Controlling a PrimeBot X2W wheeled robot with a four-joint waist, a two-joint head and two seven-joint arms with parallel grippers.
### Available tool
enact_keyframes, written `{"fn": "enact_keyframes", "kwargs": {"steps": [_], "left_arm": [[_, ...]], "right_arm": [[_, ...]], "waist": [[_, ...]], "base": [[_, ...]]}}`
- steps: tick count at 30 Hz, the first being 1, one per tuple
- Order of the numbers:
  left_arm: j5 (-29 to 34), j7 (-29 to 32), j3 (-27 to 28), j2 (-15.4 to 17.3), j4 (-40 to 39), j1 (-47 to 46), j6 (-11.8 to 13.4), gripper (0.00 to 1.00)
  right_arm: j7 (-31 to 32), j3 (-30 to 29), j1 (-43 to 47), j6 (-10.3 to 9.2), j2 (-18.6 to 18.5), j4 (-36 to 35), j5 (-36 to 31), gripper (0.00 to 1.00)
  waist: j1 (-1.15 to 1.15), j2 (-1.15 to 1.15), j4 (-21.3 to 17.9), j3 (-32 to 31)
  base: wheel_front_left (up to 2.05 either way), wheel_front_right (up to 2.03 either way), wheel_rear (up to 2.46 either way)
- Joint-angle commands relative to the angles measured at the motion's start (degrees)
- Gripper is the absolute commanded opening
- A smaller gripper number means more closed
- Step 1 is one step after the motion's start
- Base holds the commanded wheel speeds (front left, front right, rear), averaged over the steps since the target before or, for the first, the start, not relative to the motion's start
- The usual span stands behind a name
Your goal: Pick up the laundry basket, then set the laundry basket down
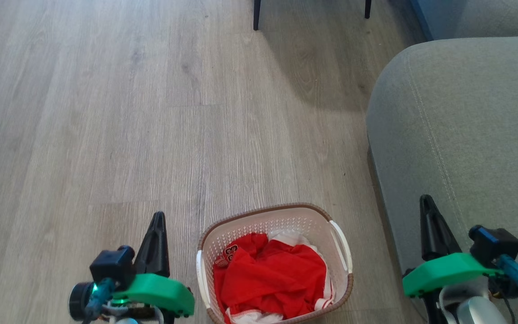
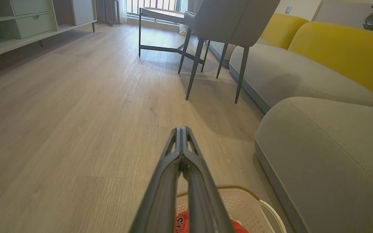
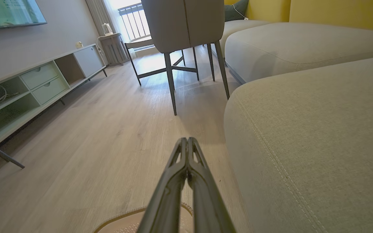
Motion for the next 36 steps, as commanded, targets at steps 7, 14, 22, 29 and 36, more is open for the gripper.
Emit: {"fn": "enact_keyframes", "kwargs": {"steps": [7,14,22,29,36], "left_arm": [[-5.93,0.9,1.37,0.4,-1.29,-2.75,-1.06,0.0],[-10.54,1.8,2.25,0.65,-0.58,-3.25,-1.89,0.0],[-15.12,2.74,3.17,0.87,0.05,-3.71,-2.68,0.0],[-19.67,3.7,4.14,1.07,0.61,-4.13,-3.46,0.0],[-24.81,4.84,5.33,1.24,1.05,-4.56,-4.33,0.0]], "right_arm": [[1.03,-0.38,-2.27,0.05,-0.44,-1.32,5.85,0.0],[1.96,-0.66,-2.56,0.07,-0.67,-0.88,10.29,0.0],[2.92,-0.99,-2.81,0.09,-0.86,-0.48,14.7,0.0],[3.93,-1.36,-3.07,0.11,-1.02,-0.09,19.08,0.0],[5.11,-1.83,-3.35,0.14,-1.17,0.36,24.05,0.0]], "waist": [[0.0,0.0,-0.09,-0.08],[0.0,0.0,-0.16,-0.16],[0.0,0.0,-0.23,-0.24],[0.0,0.0,-0.31,-0.31],[0.0,0.0,-0.39,-0.39]], "base": [[0.0,0.0,0.0],[0.0,0.0,0.0],[0.0,0.0,0.0],[0.0,0.0,0.0],[0.0,0.0,0.0]]}}
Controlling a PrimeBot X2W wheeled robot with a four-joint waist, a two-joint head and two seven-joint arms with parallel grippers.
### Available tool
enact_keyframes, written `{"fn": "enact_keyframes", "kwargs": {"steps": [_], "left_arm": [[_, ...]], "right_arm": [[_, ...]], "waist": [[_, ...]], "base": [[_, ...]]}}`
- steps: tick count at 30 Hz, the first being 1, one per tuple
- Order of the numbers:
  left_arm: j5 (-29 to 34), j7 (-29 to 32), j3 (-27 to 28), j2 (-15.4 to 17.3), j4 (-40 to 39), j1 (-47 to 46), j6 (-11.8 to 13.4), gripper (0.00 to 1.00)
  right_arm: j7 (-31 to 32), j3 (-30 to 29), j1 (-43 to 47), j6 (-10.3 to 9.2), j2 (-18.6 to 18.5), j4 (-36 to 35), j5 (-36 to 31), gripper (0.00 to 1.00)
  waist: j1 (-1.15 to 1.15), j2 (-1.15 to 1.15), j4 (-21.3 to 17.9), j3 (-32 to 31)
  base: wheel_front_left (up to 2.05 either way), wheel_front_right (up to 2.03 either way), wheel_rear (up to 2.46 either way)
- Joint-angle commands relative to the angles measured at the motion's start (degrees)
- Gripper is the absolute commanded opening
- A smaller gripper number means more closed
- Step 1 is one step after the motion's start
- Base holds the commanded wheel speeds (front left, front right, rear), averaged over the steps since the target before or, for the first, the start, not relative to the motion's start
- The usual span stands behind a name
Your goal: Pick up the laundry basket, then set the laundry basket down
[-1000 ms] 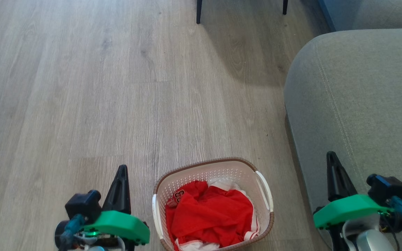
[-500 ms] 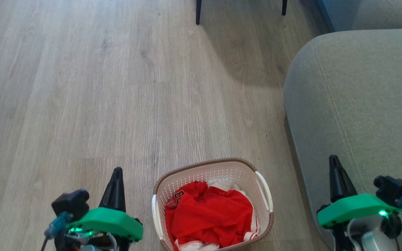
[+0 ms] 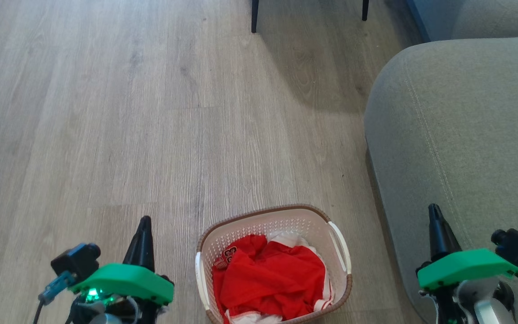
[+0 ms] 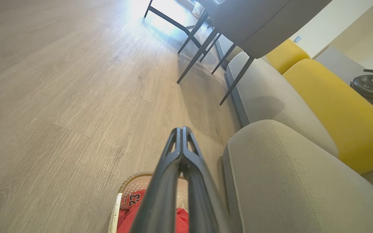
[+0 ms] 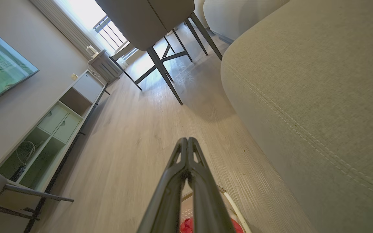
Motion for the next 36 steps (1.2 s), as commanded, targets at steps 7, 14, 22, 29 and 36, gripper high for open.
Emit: {"fn": "enact_keyframes", "kwargs": {"steps": [7,14,22,29,36], "left_arm": [[-5.22,1.16,2.45,0.92,-1.21,-3.61,-1.05,0.0],[-9.65,2.22,3.57,1.01,-0.76,-3.99,-1.81,0.0],[-14.68,3.48,4.88,1.08,-0.22,-4.43,-2.68,0.0],[-18.43,4.44,5.89,1.12,0.19,-4.76,-3.33,0.0],[-22.77,5.57,7.09,1.15,0.67,-5.15,-4.08,0.0]], "right_arm": [[1.26,-0.39,-3.31,0.16,-1.14,-1.16,5.14,0.0],[2.34,-0.87,-3.56,0.18,-1.22,-0.77,9.43,0.0],[3.61,-1.45,-3.85,0.21,-1.29,-0.31,14.31,0.0],[4.58,-1.9,-4.08,0.23,-1.33,0.04,17.95,0.0],[5.72,-2.44,-4.34,0.25,-1.36,0.44,22.16,0.0]], "waist": [[0.0,0.0,-0.07,-0.07],[0.0,0.0,-0.14,-0.14],[0.0,0.0,-0.23,-0.23],[0.0,0.0,-0.29,-0.29],[0.0,0.0,-0.36,-0.36]], "base": [[0.0,0.0,0.0],[0.0,0.0,0.0],[0.0,0.0,0.0],[0.0,0.0,0.0],[0.0,0.0,0.0]]}}
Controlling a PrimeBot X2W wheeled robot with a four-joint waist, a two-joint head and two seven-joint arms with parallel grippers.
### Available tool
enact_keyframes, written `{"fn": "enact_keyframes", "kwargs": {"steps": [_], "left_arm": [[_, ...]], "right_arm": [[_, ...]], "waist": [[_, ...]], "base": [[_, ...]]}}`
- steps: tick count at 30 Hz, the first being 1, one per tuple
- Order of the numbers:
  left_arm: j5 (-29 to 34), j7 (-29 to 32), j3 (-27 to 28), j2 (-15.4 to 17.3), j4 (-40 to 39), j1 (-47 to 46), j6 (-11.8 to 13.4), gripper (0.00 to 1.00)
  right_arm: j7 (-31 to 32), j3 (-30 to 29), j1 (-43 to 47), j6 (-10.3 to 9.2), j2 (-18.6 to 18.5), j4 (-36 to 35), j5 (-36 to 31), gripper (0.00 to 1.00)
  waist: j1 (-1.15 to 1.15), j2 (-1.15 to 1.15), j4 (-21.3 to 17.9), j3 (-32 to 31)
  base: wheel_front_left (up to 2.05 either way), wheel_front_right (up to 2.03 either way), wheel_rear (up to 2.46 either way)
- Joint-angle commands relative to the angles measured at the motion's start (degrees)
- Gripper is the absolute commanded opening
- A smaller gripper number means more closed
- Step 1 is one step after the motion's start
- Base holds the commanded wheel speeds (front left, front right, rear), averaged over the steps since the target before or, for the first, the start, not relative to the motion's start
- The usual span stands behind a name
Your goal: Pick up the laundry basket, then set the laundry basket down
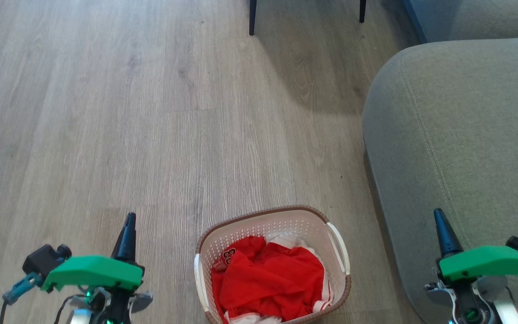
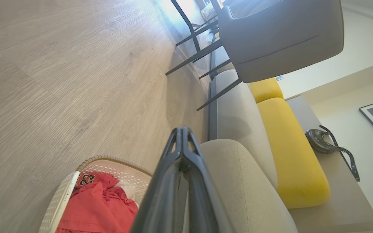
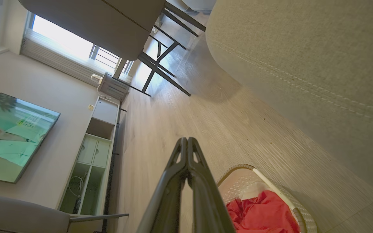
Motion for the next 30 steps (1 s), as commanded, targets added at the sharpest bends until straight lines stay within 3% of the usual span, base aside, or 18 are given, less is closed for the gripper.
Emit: {"fn": "enact_keyframes", "kwargs": {"steps": [1,30], "left_arm": [[-1.49,0.34,1.9,0.97,-1.57,-3.35,-0.59,0.0],[-19.34,5.24,7.1,0.92,0.45,-4.99,-3.73,0.0]], "right_arm": [[0.52,0.08,-3.23,0.25,-0.96,-1.4,1.57,0.0],[5.41,-2.37,-4.32,0.34,-0.96,0.28,18.92,0.0]], "waist": [[0.0,0.0,-0.01,-0.01],[0.0,0.0,-0.31,-0.31]], "base": [[0.0,0.0,0.0],[0.0,0.0,0.0]]}}
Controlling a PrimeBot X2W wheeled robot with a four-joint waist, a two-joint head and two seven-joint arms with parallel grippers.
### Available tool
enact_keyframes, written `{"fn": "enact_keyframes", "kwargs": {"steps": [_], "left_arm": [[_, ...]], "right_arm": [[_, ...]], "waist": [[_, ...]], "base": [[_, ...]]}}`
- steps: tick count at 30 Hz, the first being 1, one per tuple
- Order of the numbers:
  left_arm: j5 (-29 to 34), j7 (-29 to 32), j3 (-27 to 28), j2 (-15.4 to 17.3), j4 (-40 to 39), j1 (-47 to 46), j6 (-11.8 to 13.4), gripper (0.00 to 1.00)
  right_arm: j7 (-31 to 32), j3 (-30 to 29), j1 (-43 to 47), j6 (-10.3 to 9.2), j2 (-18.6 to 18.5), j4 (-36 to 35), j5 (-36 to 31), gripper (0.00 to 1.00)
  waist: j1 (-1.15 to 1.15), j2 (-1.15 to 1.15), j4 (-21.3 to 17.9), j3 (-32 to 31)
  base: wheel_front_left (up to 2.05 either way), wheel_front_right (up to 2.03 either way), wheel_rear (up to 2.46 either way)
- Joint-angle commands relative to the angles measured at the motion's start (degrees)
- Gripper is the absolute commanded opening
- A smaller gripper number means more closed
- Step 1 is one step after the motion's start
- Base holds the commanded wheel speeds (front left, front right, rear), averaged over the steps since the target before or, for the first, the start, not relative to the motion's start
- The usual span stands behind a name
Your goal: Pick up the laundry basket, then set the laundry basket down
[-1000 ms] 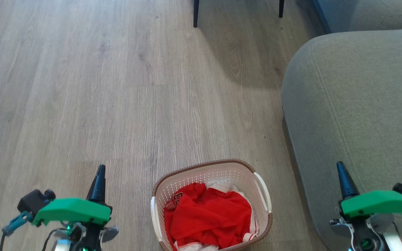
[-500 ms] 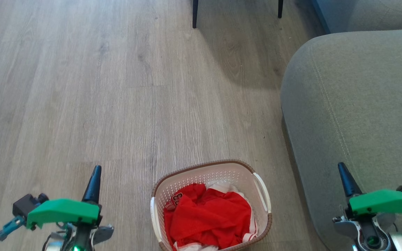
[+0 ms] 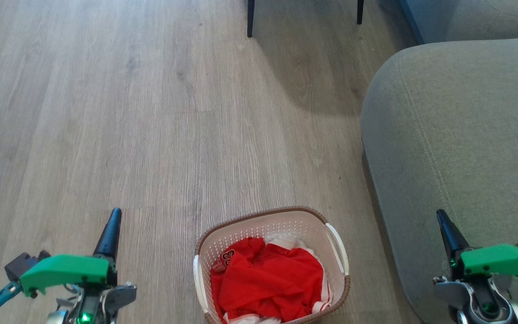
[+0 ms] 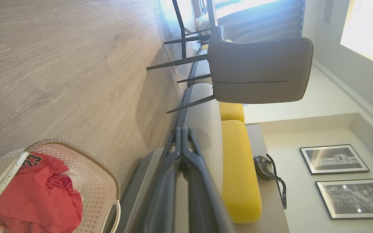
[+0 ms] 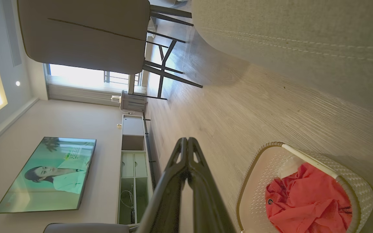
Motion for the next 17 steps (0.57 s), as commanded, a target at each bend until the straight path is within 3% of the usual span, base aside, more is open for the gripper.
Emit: {"fn": "enact_keyframes", "kwargs": {"steps": [1,17], "left_arm": [[-1.78,0.52,2.24,0.91,-1.37,-3.44,-0.8,0.0],[-10.93,3.14,5.04,0.81,-0.32,-4.3,-2.43,0.0]], "right_arm": [[0.48,0.55,-3.15,0.35,-0.93,-1.5,1.75,0.0],[3.08,-0.81,-3.72,0.39,-0.87,-0.62,10.66,0.0]], "waist": [[0.0,0.0,-0.01,-0.01],[0.0,0.0,-0.17,-0.17]], "base": [[0.0,0.0,0.0],[0.0,0.0,0.0]]}}
